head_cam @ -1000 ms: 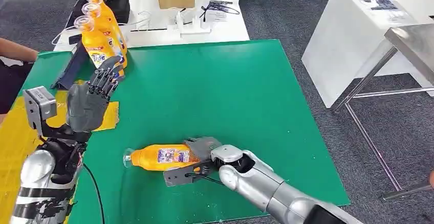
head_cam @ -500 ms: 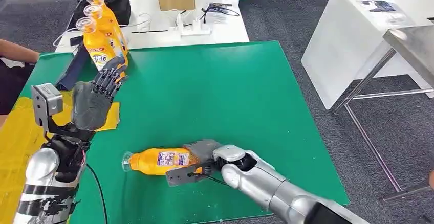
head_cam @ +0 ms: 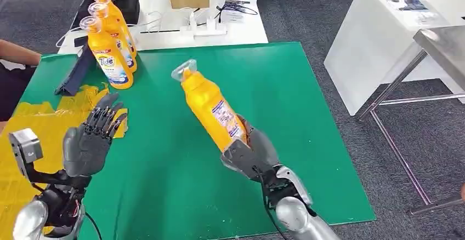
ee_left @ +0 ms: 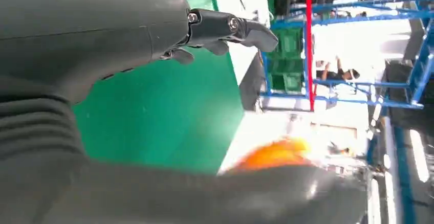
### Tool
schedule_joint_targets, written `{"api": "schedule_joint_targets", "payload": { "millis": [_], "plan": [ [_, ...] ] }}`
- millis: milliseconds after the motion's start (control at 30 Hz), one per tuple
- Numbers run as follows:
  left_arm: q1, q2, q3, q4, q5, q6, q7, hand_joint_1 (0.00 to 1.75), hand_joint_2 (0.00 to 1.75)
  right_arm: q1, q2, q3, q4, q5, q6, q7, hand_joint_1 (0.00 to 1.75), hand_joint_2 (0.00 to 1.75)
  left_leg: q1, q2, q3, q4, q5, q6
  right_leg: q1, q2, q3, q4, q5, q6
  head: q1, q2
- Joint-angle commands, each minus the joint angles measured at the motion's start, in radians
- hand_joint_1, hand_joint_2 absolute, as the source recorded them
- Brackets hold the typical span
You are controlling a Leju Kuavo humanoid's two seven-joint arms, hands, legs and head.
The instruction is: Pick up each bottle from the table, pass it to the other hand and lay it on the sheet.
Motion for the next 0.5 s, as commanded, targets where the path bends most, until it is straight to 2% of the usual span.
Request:
{"api": "schedule_joint_targets", "payload": {
  "millis": [33,267,400,500],
  "plan": [
    [0.017,-0.012,0.011,-0.034,0.006,0.000,0.012,0.00,1.75,0.043,0.004,-0.065,-0.151,-0.007,0.011,-0.006,1.75,1.75,0.000,0.000,0.002,0.001,-0.001,0.000,0.000,-0.001,-0.005,0.001,-0.001,-0.001,0.000,0.000],
    [0.031,-0.016,-0.031,-0.058,0.043,0.004,0.032,0.00,1.75,0.040,-0.005,-0.026,-0.183,-0.011,0.044,-0.038,1.75,1.75,-0.001,0.001,0.002,0.000,-0.001,0.001,0.000,0.000,-0.007,0.000,-0.002,0.000,0.000,0.000],
    [0.029,-0.019,-0.077,-0.071,0.056,0.002,0.041,0.00,1.75,-0.001,-0.028,0.061,-0.148,0.005,0.085,-0.023,1.75,1.75,0.000,0.002,0.002,0.000,-0.001,0.001,0.000,0.001,0.002,0.000,0.000,-0.001,0.000,0.000],
    [0.018,-0.022,-0.121,-0.070,0.079,-0.003,0.056,0.00,1.75,-0.043,-0.047,0.111,-0.103,0.013,0.119,0.002,1.75,1.75,-0.001,0.004,0.008,0.003,-0.005,0.001,0.001,0.001,0.009,0.002,-0.004,-0.004,0.000,0.000]
  ]
}}
